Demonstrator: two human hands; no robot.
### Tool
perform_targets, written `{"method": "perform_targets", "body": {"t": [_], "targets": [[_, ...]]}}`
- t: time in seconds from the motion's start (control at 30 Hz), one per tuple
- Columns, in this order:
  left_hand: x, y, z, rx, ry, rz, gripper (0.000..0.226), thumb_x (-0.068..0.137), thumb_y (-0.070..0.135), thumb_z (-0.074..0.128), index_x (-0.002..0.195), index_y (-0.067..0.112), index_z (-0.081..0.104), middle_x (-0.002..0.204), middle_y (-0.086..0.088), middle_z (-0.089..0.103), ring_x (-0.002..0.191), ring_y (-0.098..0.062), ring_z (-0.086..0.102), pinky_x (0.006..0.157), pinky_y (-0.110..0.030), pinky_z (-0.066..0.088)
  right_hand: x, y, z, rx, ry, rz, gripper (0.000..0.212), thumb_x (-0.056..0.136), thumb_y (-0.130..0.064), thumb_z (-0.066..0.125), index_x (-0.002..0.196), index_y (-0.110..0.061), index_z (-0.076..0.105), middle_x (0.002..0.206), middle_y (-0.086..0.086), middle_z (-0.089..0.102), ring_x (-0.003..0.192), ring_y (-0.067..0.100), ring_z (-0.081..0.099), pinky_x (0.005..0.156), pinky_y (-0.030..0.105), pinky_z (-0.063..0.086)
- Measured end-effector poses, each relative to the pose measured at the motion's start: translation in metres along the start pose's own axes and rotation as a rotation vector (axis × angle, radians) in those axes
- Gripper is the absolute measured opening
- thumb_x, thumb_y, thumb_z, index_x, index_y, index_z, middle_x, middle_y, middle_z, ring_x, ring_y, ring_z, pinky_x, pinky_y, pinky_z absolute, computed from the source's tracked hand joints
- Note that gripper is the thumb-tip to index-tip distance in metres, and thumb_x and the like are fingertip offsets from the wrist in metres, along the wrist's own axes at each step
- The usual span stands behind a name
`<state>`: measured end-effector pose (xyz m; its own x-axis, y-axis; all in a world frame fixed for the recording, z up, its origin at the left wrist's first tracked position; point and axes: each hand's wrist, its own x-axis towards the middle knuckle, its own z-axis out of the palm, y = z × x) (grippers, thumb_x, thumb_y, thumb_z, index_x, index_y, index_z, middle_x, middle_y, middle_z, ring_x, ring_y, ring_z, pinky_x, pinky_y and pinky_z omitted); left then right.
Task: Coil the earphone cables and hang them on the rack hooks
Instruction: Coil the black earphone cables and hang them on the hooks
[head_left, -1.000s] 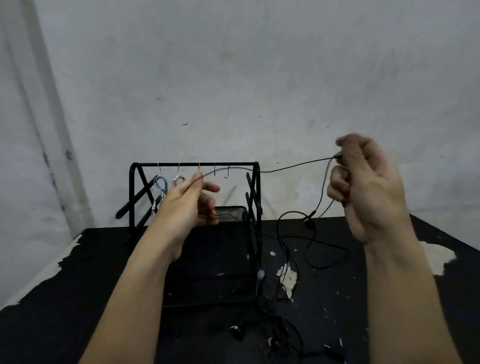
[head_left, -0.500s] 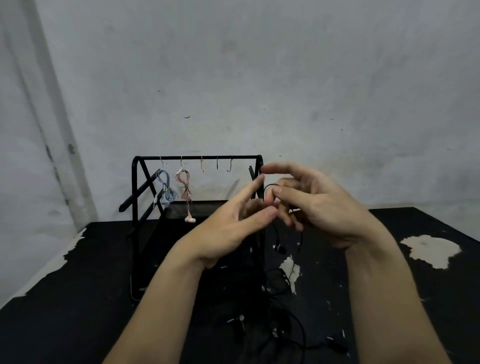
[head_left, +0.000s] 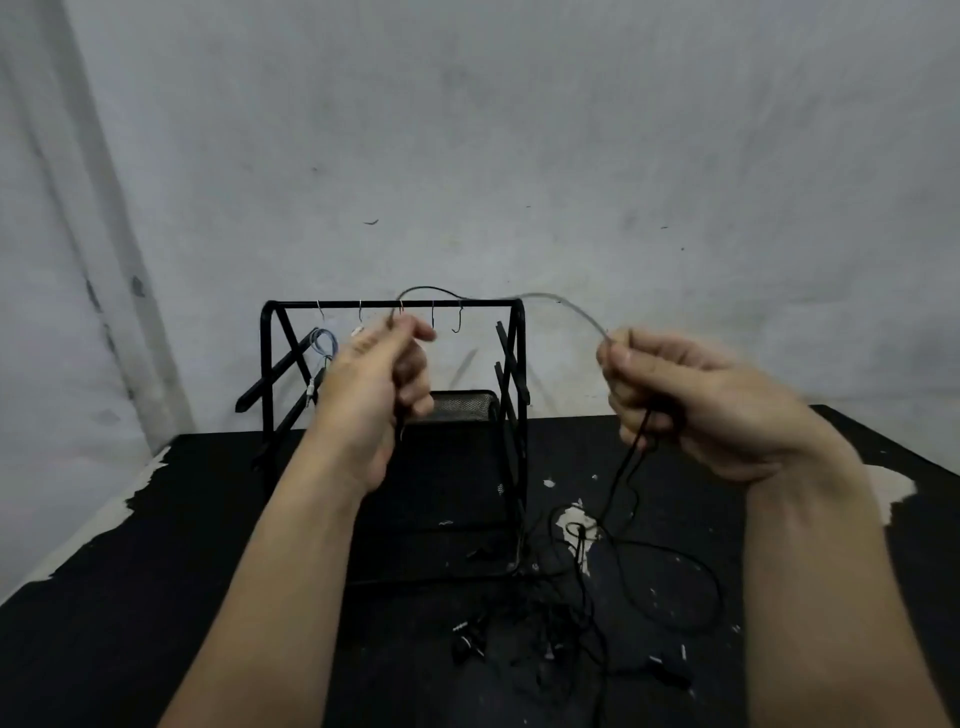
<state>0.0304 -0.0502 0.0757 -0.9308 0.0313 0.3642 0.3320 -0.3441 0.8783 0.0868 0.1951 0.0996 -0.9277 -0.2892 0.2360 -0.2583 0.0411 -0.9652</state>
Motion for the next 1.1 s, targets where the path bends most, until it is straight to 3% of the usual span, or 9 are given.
{"method": "perform_targets", "body": {"t": [0.07,0.17,0.3,0.43,0.6,0.73,0.87,0.97,1.1], "targets": [[-0.003,-0.012,0.003,0.372,-0.124,-0.097,0.025,0.102,0.022,0.050,0.086,0.018,0.069,0.065,0.003,0.045,0.059,-0.014,0.042,0.057,-0.026,0.039,0.004,-0.008,0.009,0.283,0.055,-0.093,0.011,0.093,-0.026,0.051,0.087,-0.017,0.053,0.064,-0.004,0.035,0.052,0.011,0.031,0.048,0.022,0.033],[-0.013,-0.022,0.016,0.673,-0.354,-0.172,0.029,0.097,0.010,0.056,0.118,0.027,0.065,0.095,0.004,0.061,0.088,-0.010,0.055,0.080,-0.018,0.042,0.010,-0.016,0.022,0.503,0.075,-0.143,0.010,0.096,-0.013,0.045,0.098,-0.011,0.055,0.069,0.000,0.044,0.057,0.012,0.045,0.053,0.023,0.045],[-0.019,-0.019,0.031,0.554,-0.325,-0.108,0.052,0.098,0.019,0.054,0.141,0.044,0.037,0.128,0.011,0.056,0.108,0.009,0.053,0.090,-0.007,0.037,0.010,-0.018,0.026,0.538,0.116,-0.216,0.038,0.091,0.010,0.033,0.116,-0.001,0.060,0.079,0.005,0.052,0.072,0.018,0.058,0.077,0.030,0.058],[-0.024,-0.019,0.040,0.151,-0.382,-0.147,0.061,0.087,0.058,0.046,0.140,0.027,0.047,0.119,-0.006,0.070,0.114,-0.021,0.063,0.105,-0.033,0.044,0.012,-0.014,0.026,0.488,0.179,-0.245,0.047,0.091,0.021,0.037,0.127,0.000,0.059,0.086,0.007,0.058,0.081,0.018,0.065,0.089,0.033,0.058],[-0.028,-0.022,0.045,0.247,-0.439,-0.043,0.048,0.084,0.029,0.071,0.130,0.022,0.057,0.106,-0.003,0.066,0.104,-0.016,0.065,0.099,-0.031,0.049,0.010,-0.011,0.033,0.350,0.112,-0.181,0.045,0.092,0.018,0.046,0.127,-0.005,0.060,0.090,0.005,0.061,0.079,0.014,0.066,0.077,0.025,0.058],[-0.021,-0.026,0.035,0.296,-0.383,0.018,0.090,0.072,0.026,0.081,0.142,0.043,0.028,0.141,0.002,0.047,0.130,-0.011,0.050,0.106,-0.031,0.045,0.012,-0.007,0.035,0.275,0.111,-0.104,0.037,0.091,0.014,0.052,0.124,-0.001,0.062,0.088,0.006,0.061,0.070,0.014,0.062,0.061,0.021,0.054],[-0.021,-0.022,0.032,0.520,-0.315,0.254,0.113,0.079,0.021,0.081,0.151,0.049,-0.001,0.163,0.013,0.009,0.148,-0.002,0.016,0.119,-0.032,0.020,0.018,-0.002,0.042,0.133,0.132,-0.031,0.022,0.091,0.005,0.061,0.111,0.003,0.067,0.075,0.008,0.056,0.057,0.010,0.053,0.045,0.018,0.042],[-0.018,-0.020,0.028,0.700,-0.332,0.430,0.078,0.087,0.018,0.074,0.149,0.038,0.030,0.147,0.014,0.045,0.138,-0.002,0.038,0.116,-0.034,0.032,0.022,0.001,0.046,0.078,0.136,-0.024,0.016,0.092,0.004,0.061,0.107,0.005,0.065,0.066,0.004,0.056,0.051,0.008,0.049,0.042,0.017,0.039],[-0.013,-0.013,0.022,0.645,-0.292,0.345,0.025,0.100,0.014,0.052,0.117,0.025,0.065,0.076,0.002,0.064,0.079,-0.023,0.065,0.078,-0.035,0.055,0.018,0.000,0.042,0.050,0.101,-0.004,0.017,0.088,-0.004,0.067,0.104,-0.001,0.063,0.077,0.007,0.054,0.048,0.010,0.046,0.038,0.018,0.036]]}}
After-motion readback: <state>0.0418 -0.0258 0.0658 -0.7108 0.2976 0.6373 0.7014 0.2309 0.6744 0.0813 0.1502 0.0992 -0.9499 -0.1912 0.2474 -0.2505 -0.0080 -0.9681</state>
